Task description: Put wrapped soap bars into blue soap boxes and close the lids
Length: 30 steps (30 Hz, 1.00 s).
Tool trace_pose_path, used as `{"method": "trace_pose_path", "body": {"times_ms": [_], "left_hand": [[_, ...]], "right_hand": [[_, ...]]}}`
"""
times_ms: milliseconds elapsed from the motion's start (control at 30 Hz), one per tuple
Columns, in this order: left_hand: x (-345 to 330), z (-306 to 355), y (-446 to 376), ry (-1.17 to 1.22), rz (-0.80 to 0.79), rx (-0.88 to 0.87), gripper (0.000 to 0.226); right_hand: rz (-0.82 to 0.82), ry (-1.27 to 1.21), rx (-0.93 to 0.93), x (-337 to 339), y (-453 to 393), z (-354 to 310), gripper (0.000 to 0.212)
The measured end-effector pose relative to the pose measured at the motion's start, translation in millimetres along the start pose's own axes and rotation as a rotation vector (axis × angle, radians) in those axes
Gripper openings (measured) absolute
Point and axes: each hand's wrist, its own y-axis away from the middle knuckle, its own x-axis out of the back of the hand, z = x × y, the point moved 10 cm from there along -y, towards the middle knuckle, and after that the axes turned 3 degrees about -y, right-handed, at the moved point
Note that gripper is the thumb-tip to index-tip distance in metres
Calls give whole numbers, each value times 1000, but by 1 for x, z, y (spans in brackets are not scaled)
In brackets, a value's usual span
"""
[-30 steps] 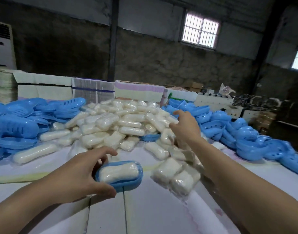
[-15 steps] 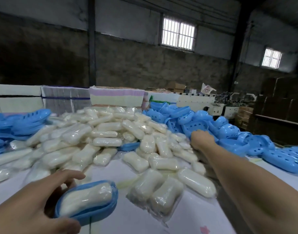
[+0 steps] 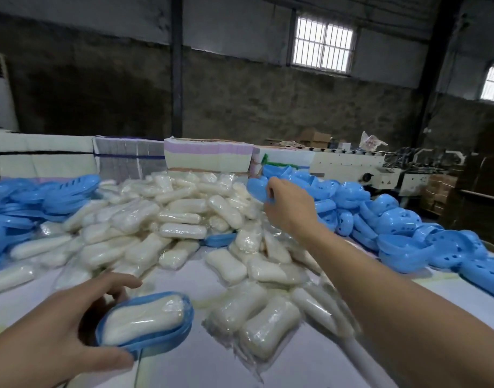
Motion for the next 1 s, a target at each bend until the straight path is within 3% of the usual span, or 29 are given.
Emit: {"method": "trace_pose_path", "body": {"times_ms": [133,267,333,367,467,667,800,1000], "left_hand": [[8,16,1,-57,59,-41,104],[9,23,1,-14,28,-27,94],[6,25,1,7,18,-31,84],[6,26,0,25,21,-37,81],[8,27,1,64,23,-51,80],[7,18,-2,129,47,-29,82],[6,17,-4,109,40,-27,85],[7,17,-5,123,33,-63,76]], "right_hand": [[-170,-368,179,8,14,-87,30],[-766,-800,125,-9,51,-147,35],[-998,-820,142,-20,78,-168,32],[-1031,-789,158,-24,87,-176,31],[-927,-658,227,-32,96,-192,32],[-551,-681,262,-26,97,-194,22],[-607,-665,352,-30,115,-199,14],[-757,-552,465,-29,125,-196,58]]}}
